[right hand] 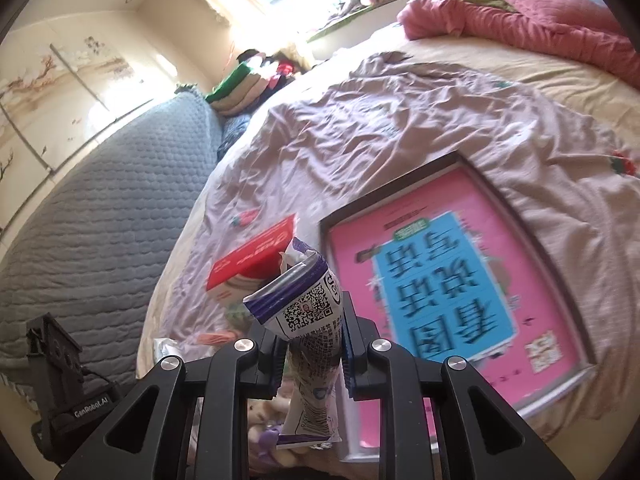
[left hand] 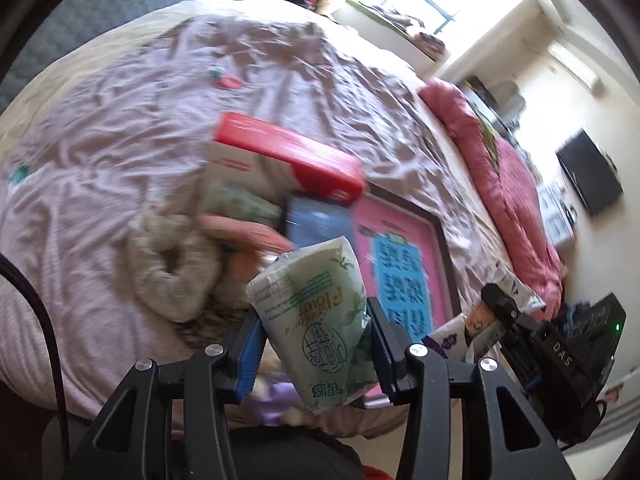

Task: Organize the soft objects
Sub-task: 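Place the wipes pack on the tray with the left tool while the right places the snack bag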

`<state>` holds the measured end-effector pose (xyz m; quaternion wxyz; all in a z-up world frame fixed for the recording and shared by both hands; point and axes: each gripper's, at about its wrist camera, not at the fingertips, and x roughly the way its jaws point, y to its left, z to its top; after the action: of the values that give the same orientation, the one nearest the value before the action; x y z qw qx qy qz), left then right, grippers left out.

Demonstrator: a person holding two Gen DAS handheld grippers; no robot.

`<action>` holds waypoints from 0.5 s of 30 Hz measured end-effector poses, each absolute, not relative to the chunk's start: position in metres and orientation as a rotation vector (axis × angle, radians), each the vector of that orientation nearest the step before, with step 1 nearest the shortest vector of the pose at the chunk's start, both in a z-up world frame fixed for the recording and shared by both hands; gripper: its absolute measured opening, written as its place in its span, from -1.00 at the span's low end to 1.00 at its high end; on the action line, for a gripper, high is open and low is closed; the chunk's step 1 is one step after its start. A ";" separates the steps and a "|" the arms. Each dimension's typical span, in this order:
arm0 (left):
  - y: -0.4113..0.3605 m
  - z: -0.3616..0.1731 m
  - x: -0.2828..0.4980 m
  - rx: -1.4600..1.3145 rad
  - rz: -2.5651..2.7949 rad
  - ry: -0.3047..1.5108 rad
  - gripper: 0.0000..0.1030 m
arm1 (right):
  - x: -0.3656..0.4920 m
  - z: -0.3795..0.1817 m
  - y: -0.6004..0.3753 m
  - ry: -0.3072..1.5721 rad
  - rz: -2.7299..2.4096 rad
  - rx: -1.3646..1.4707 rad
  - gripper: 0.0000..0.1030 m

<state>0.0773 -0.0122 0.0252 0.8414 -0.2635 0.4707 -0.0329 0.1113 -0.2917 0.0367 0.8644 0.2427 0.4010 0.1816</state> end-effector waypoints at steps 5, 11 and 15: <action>-0.062 0.024 0.088 -0.453 -0.137 1.030 -0.08 | 0.107 0.030 -0.327 0.850 0.324 0.536 -0.55; -0.121 0.013 0.104 -0.306 -0.216 1.089 -0.08 | 0.109 0.008 -0.361 0.894 0.273 0.567 -0.55; -0.154 -0.001 0.113 -0.225 -0.256 1.137 -0.07 | 0.111 -0.013 -0.374 0.934 0.276 0.597 -0.55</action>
<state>0.1131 -0.1537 -0.0011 0.8290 -0.1062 0.5357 -0.1204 0.1112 -0.3736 -0.0128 0.8412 0.2827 0.4421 0.1306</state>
